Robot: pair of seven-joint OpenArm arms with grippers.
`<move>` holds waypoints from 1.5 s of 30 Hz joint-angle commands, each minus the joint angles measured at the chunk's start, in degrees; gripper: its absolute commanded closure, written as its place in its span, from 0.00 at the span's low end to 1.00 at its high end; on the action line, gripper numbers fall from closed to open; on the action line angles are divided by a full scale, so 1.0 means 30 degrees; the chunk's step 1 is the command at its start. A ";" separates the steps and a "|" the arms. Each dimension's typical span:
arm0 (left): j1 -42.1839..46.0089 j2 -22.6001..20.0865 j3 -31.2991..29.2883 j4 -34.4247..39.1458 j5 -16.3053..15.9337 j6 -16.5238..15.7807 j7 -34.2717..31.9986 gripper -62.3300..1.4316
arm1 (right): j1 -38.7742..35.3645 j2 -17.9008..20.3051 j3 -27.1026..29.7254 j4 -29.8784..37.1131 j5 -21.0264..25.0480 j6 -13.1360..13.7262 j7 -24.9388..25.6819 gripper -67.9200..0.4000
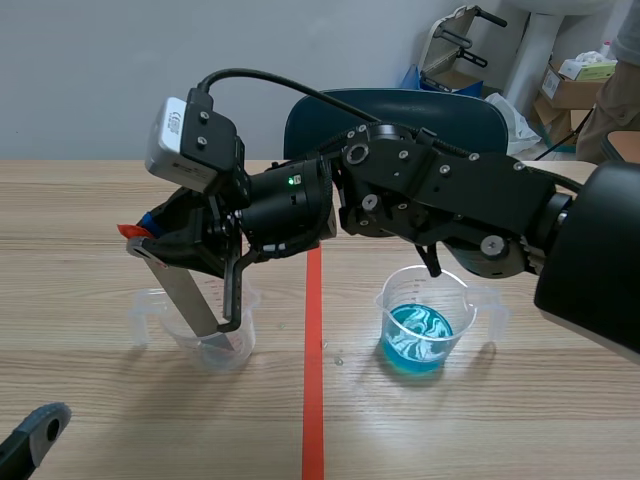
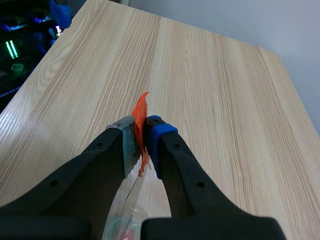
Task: Do the redox reaction experiment
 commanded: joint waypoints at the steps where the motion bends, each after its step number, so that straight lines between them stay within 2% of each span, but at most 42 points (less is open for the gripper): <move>1: -0.0058 0.0146 -0.0015 0.0204 -0.0109 -0.0029 -0.0328 0.00 | 0.0321 0.0007 0.0015 0.0284 0.0131 0.0073 0.0058 0.86; 3: -0.0058 0.0146 -0.0015 0.0204 -0.0109 -0.0029 -0.0328 0.00 | 0.0321 0.0029 0.0015 0.0284 0.0124 0.0080 0.0058 0.66; 6: -0.0058 0.0146 -0.0015 0.0204 -0.0109 -0.0029 -0.0328 0.00 | 0.0321 0.0036 0.0015 0.0284 0.0131 0.0466 0.0073 0.28; 9: -0.0058 0.0146 -0.0015 0.0204 -0.0109 -0.0029 -0.0328 0.00 | 0.0277 0.0022 0.0015 0.0284 0.0131 0.0801 0.0044 0.04; 10: -0.0058 0.0146 -0.0015 0.0204 -0.0109 -0.0029 -0.0328 0.00 | 0.0277 0.0015 0.0015 0.0284 0.0131 0.0801 -0.0066 0.00; 15: -0.0058 0.0146 -0.0015 0.0204 -0.0109 -0.0029 -0.0328 0.00 | 0.0277 0.0007 0.0015 0.0284 0.0131 0.0801 -0.0605 0.00; 45: -0.0058 0.0146 -0.0015 0.0204 -0.0109 -0.0029 -0.0328 0.00 | 0.0277 0.0044 0.0015 0.0284 0.0219 0.0801 -0.0576 0.00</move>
